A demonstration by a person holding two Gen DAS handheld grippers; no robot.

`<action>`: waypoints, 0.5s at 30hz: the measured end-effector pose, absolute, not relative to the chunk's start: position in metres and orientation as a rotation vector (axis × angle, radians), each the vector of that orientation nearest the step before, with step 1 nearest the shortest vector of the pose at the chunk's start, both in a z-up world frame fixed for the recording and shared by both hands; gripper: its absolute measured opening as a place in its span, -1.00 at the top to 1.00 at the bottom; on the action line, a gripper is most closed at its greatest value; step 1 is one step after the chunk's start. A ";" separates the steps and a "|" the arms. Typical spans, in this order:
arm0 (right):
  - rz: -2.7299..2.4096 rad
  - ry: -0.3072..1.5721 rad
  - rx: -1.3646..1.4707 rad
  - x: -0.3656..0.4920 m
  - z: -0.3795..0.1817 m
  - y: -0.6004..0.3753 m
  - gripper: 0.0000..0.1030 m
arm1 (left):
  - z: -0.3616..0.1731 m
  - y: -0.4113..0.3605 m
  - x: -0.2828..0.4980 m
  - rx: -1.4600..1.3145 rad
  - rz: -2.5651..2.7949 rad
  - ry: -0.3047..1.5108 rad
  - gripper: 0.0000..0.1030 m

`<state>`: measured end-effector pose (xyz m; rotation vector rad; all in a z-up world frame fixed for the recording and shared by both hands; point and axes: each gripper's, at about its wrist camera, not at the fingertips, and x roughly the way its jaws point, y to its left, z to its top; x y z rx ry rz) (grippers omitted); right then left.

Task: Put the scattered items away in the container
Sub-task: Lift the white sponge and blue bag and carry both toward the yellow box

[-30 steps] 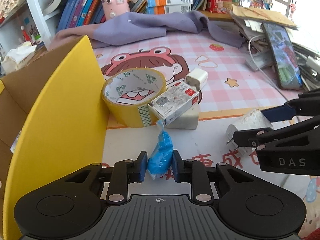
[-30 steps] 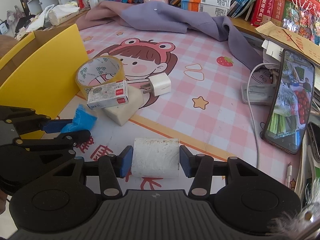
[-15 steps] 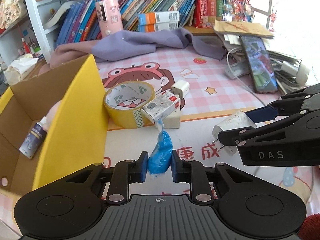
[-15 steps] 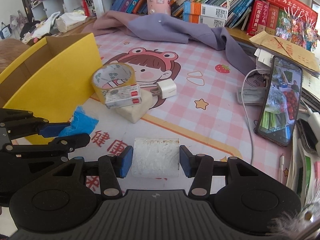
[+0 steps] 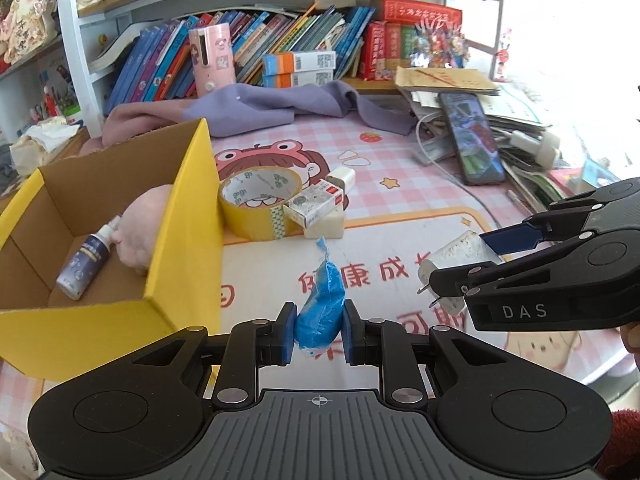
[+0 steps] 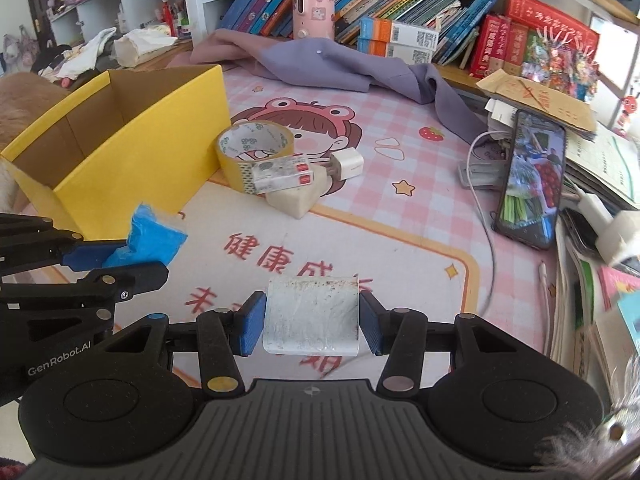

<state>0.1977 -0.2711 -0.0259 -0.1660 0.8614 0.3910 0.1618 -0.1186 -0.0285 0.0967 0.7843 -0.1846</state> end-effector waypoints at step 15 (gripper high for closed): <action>0.318 0.831 -0.152 0.097 -0.013 -0.219 0.08 | -0.020 -0.060 0.077 0.096 -0.266 0.756 0.59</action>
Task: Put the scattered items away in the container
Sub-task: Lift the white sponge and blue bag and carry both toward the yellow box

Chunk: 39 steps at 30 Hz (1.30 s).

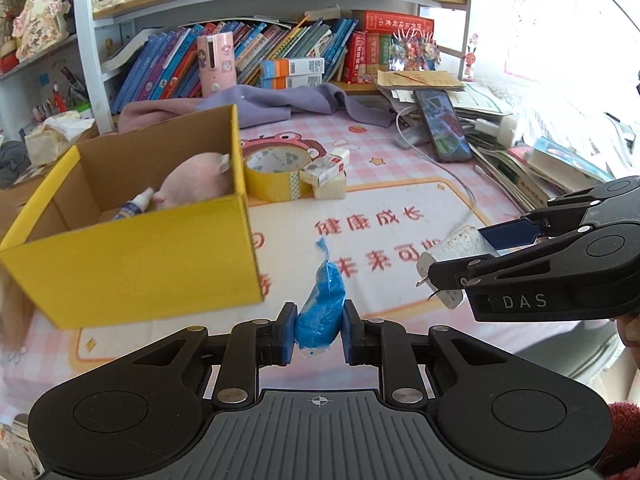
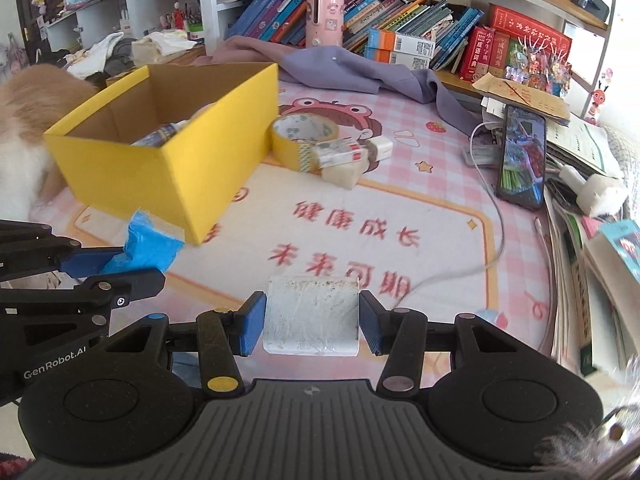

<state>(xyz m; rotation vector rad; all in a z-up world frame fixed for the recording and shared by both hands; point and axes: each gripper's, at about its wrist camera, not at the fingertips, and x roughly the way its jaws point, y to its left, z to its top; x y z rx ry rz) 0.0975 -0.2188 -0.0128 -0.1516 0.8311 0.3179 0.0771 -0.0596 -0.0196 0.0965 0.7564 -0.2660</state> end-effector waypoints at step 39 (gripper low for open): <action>0.507 0.807 -0.203 0.010 -0.009 -0.093 0.08 | -0.011 0.053 -0.015 0.082 -0.154 0.742 0.60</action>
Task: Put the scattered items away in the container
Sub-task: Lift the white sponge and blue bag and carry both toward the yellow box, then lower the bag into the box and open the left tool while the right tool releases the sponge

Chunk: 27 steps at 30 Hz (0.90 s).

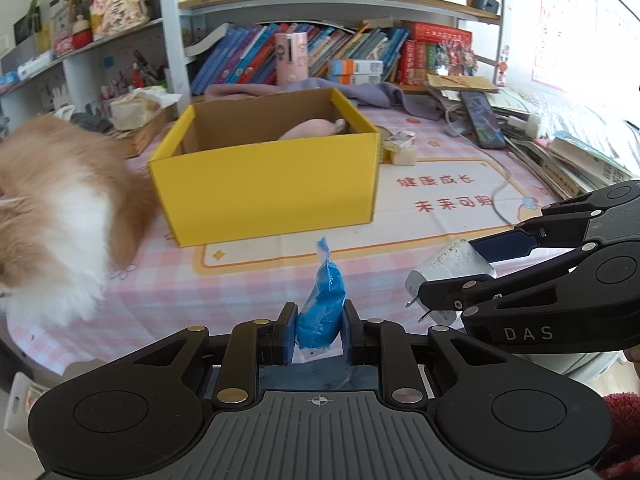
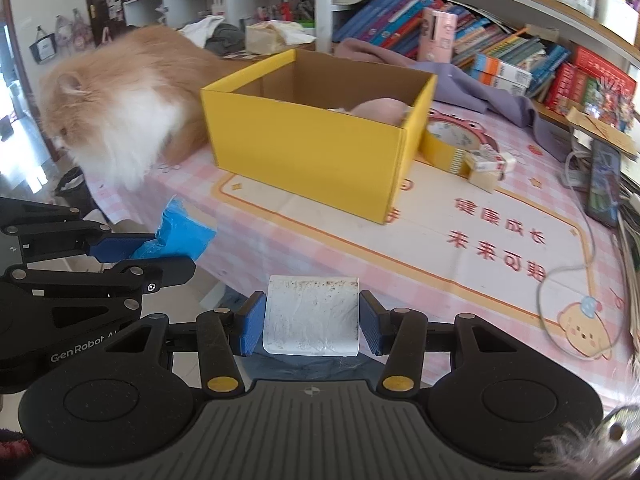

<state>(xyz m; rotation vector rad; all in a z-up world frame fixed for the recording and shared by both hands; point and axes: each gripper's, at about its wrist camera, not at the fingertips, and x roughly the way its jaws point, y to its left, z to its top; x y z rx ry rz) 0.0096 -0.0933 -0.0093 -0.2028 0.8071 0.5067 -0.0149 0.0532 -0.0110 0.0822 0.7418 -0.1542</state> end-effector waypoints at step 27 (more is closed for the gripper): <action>0.588 0.629 -0.227 0.074 0.027 -0.058 0.08 | 0.030 0.087 0.045 0.095 -0.082 0.622 0.61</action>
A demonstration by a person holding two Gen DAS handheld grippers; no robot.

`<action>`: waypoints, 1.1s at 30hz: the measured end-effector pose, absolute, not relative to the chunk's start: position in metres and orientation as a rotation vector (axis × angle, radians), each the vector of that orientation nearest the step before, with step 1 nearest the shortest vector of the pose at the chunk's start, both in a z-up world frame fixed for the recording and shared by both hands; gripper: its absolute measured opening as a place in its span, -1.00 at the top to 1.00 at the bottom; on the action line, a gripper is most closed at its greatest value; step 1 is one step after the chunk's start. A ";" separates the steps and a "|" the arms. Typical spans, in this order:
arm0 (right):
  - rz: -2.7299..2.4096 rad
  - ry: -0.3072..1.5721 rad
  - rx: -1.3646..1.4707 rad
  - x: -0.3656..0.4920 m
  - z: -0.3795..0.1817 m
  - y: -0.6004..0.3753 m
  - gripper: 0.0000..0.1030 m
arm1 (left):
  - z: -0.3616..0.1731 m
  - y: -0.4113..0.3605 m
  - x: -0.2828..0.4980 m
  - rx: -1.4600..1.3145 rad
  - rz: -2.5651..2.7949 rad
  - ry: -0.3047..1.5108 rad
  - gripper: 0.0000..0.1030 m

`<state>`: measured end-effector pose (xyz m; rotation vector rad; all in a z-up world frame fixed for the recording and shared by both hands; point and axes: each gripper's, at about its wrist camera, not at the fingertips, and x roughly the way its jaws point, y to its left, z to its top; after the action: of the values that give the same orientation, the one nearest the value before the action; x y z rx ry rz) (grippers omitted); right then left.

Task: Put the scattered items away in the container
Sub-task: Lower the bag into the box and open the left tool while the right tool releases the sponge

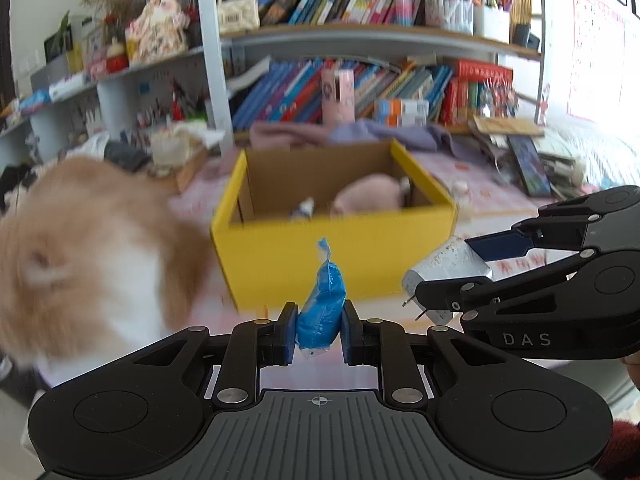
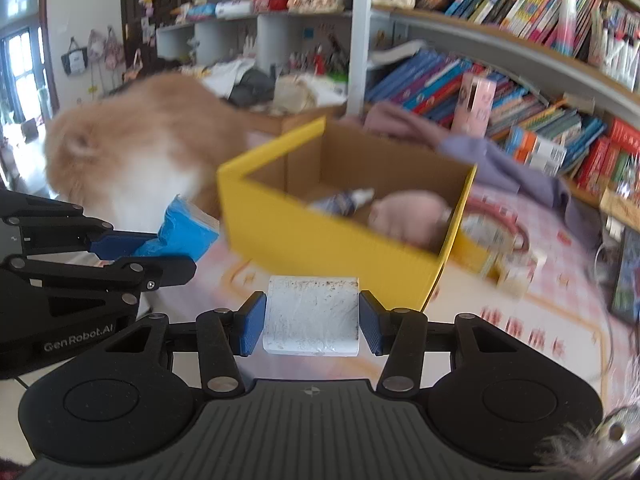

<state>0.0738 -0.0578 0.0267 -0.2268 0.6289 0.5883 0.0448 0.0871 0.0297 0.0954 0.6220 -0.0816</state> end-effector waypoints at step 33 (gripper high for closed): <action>0.807 0.910 -0.489 0.283 -0.026 0.005 0.08 | -0.027 0.092 0.261 0.268 -0.170 0.939 0.60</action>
<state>0.2835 0.0046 -0.0262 -0.4890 0.9097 0.8073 0.2614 0.0925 -0.0269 0.2675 0.9395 -0.1701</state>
